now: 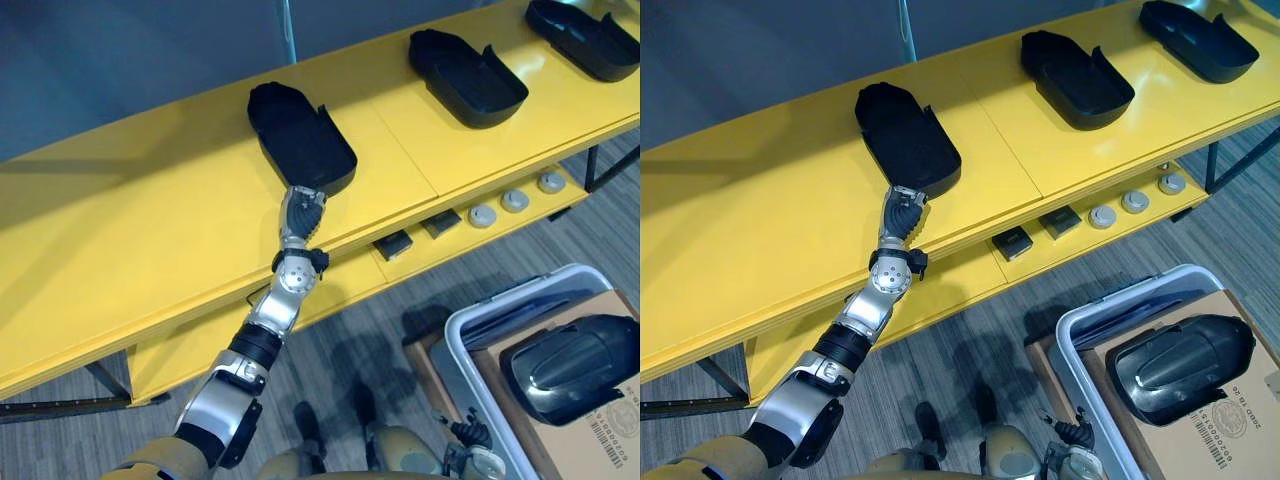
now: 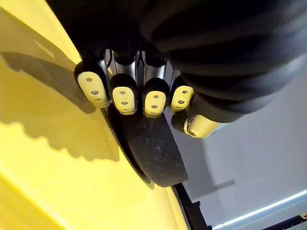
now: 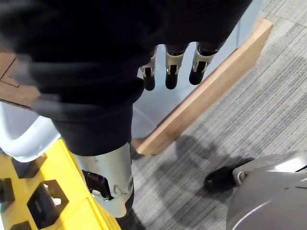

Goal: Walk over and take plastic housings, then place them on the shelf

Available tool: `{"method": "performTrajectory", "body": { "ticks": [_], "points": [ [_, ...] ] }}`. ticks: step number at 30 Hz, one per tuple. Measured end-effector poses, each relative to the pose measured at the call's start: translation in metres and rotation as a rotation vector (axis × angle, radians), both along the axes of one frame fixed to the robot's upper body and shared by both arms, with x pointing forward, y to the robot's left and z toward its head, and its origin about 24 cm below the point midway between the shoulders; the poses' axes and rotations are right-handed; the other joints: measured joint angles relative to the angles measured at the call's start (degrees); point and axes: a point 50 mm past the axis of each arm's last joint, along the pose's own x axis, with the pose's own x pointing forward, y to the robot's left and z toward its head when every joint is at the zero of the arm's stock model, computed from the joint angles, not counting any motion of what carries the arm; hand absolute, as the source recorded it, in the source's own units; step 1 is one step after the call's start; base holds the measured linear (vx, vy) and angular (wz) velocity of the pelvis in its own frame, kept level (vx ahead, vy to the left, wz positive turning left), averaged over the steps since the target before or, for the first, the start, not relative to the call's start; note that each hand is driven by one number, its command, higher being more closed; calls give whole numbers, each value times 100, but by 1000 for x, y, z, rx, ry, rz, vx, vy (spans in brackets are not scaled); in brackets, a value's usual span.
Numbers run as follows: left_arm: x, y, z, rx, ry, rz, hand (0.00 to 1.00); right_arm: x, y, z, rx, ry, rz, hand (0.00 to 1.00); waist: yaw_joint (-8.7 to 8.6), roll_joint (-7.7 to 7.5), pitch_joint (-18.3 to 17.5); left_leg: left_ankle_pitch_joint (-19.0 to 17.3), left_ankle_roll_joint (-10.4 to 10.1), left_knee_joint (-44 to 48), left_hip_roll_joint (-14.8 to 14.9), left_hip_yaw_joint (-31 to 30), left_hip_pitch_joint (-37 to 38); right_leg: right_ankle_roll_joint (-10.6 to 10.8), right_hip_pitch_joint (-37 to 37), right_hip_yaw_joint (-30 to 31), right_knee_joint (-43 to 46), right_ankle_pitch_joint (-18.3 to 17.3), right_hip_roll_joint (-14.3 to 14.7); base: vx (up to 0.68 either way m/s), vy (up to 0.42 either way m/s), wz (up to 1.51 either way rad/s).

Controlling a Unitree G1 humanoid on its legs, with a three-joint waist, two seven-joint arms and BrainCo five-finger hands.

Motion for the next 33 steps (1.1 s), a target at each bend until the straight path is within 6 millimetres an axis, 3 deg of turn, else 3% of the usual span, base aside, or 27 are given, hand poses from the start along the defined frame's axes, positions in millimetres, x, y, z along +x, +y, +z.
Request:
{"method": "performTrajectory", "body": {
  "ticks": [4, 7, 10, 11, 12, 13, 14, 16, 17, 19, 21, 24, 26, 27, 28, 32, 33],
  "points": [
    [-25, -11, 31, -56, -180, -99, 100, -4, -2, -2, -2, 22, -2, 0, 15, 0, 0, 2, 3, 4, -22, -144, 9, 16, 50, -76, -5, -20, -18, 19, 21, 12],
    [-46, -6, 53, -125, -316, -131, 100, -8, -3, -4, 1, 36, -12, 0, 21, 1, -2, 23, 32, 5, -42, -231, 104, 12, 181, -152, -5, -65, -37, 31, 26, 17],
    [-69, 28, 69, -167, -446, -44, 100, -12, -4, -6, 2, 58, -14, 0, 64, 6, -6, 22, 31, 5, -52, -324, 224, 15, 329, -248, 9, -121, -50, 13, 22, 16],
    [-80, 52, 72, -162, -495, 48, 100, -14, -5, -6, 0, 63, -12, 0, 135, 7, -7, 21, 31, 5, -51, -333, 233, 14, 340, -253, 9, -124, -48, -4, 16, 5],
    [-86, 64, 72, -151, -515, 101, 100, -15, -6, -7, -3, 69, -8, 0, 176, 7, -6, 21, 31, 5, -48, -334, 240, 13, 349, -254, 8, -125, -45, -3, 17, 5],
    [-99, 92, 69, -135, -536, 231, 100, -16, -6, -7, -2, 74, -3, 0, 230, 6, -7, 20, 30, 5, -46, -357, 275, 12, 390, -273, 10, -136, -43, 1, 11, 6],
    [-106, 106, 66, -134, -537, 296, 100, -18, -6, -8, 0, 76, -2, 0, 283, 4, -8, 19, 29, 5, -46, -364, 297, 10, 412, -277, 12, -143, -43, 5, 14, 11],
    [-129, 147, 51, -137, -529, 517, 100, -22, -8, -8, -2, 90, 11, 0, 480, -21, -25, 9, 16, 4, -48, -460, 329, -2, 482, -360, 16, -170, -46, 0, 14, 21],
    [-134, 154, 47, -141, -521, 550, 100, -22, -8, -8, -4, 91, 17, 0, 495, -38, -35, 4, 10, 4, -48, -478, 324, -4, 486, -389, 18, -174, -48, -5, 12, 29],
    [-157, 180, 29, -186, -466, 699, 100, -19, -3, -8, -7, 90, 59, 0, 685, -163, -122, -3, -3, 4, -46, -567, 322, -14, 530, -504, 26, -202, -55, 2, 13, 26],
    [-170, 191, 12, -244, -412, 770, 100, -14, 3, -7, -6, 77, 89, 0, 756, -266, -202, -6, -3, 3, -49, -647, 346, -6, 591, -623, 55, -258, -69, 10, 11, 29],
    [-182, 200, -36, -302, -184, 842, 100, 0, 17, -2, 12, 16, 129, 0, 859, -364, -344, -37, 36, 2, -68, -729, 374, -2, 649, -774, 166, -360, -109, 4, 24, 27],
    [-189, 200, -88, -340, 81, 856, 100, 11, 20, 4, 13, -27, 133, 0, 967, -354, -457, -67, 73, 1, -88, -703, 420, 40, 674, -804, 253, -443, -151, 2, 36, 7],
    [-192, 199, -101, -346, 152, 853, 0, 13, 20, 5, 11, -34, 134, 0, 968, -348, -481, -67, 73, 1, -94, -706, 428, 50, 680, -818, 268, -450, -162, 25, 41, 5],
    [-199, 197, -128, -352, 296, 842, 0, 17, 20, 7, 9, -46, 137, 0, 964, -339, -537, -72, 80, 1, -102, -695, 439, 73, 680, -819, 296, -465, -178, 29, 42, 1],
    [-234, 182, -200, -406, 707, 816, 0, 20, 23, 8, 19, -54, 129, 0, 947, -355, -585, -138, 77, -20, -104, -583, 581, 148, 772, -703, 306, -516, -179, 26, 31, -14],
    [-239, 178, -208, -416, 761, 808, 0, 20, 22, 8, 19, -51, 128, 0, 947, -355, -591, -148, 76, -28, -104, -568, 601, 148, 784, -688, 306, -521, -179, 19, 16, -13]
  ]
}}
